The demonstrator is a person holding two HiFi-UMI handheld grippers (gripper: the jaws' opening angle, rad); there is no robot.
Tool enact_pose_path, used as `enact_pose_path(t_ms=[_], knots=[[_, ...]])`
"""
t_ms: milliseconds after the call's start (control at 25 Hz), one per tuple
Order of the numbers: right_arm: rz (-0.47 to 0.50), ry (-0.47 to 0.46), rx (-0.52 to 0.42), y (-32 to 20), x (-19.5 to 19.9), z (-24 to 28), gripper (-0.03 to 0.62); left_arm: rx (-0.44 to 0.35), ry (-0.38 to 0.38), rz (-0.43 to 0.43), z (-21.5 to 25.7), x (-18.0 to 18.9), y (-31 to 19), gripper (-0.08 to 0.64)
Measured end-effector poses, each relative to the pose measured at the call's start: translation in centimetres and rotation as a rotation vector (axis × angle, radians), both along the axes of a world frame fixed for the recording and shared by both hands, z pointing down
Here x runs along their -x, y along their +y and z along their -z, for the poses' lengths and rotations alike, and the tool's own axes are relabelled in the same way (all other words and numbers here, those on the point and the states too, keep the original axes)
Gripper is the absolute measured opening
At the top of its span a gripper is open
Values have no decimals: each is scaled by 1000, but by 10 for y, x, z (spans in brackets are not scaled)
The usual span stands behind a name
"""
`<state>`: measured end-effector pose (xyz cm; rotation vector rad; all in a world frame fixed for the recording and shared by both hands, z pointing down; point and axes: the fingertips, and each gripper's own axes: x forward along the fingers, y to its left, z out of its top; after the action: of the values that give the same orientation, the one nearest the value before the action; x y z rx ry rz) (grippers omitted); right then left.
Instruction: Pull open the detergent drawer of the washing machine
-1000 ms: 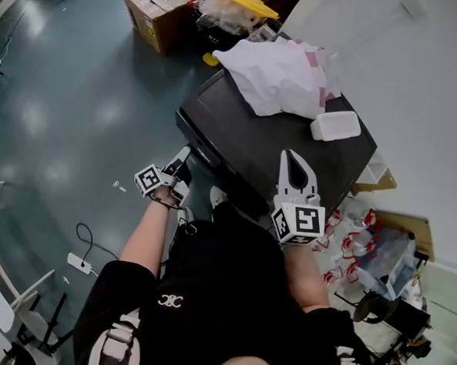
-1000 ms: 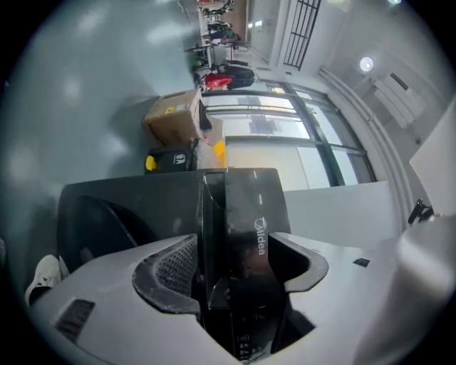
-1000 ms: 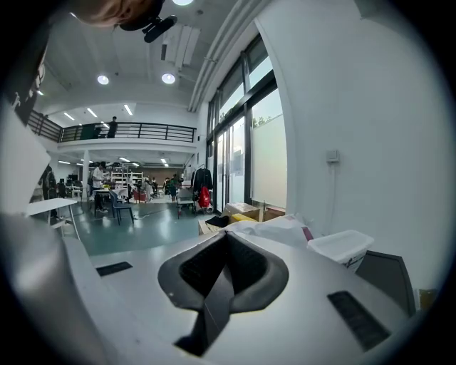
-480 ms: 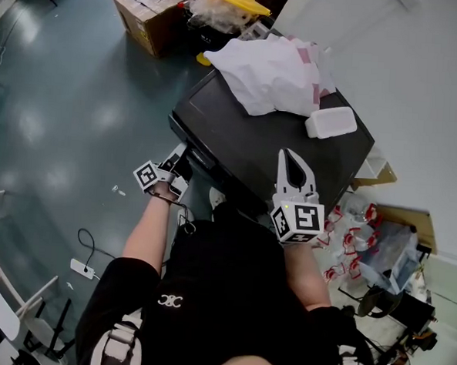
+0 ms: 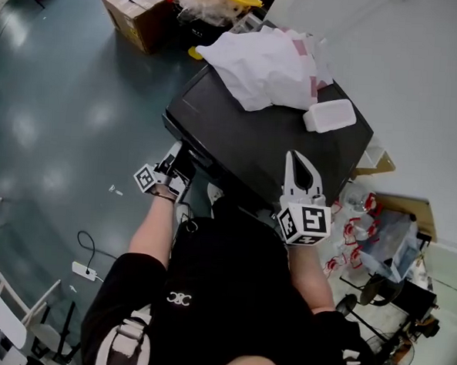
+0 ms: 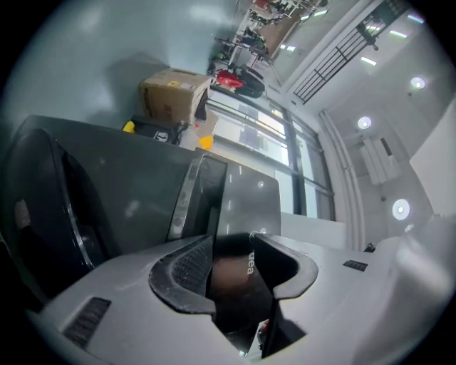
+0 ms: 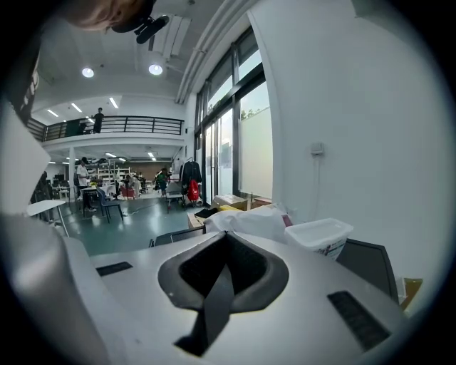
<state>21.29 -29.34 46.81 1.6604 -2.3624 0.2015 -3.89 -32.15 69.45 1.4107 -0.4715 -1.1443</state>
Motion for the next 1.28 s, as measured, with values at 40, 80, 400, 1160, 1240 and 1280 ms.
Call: enact_pose_path(t_ms=[40,80,400,1160,1240,1280], knots=[[4,-7,-3,1,-1,0,3,-14,0,11,0,0,-1,181],[17,-15,-9,3,0,1,3,-27,-2,20,0,0,-1,179],[95,-37,-7,9,18,-3,3,-83,-19,18,0,0,0,171],[112,-44,-9,19,33,-1,3,-62,-9,13,-3,19,32,126],[118,-43,-9,22,34,-2,3,-63,-13,25,-3,24,41,126],[122,-42,-9,23,36,-2,3,-62,-13,32,-3,27,44,126]])
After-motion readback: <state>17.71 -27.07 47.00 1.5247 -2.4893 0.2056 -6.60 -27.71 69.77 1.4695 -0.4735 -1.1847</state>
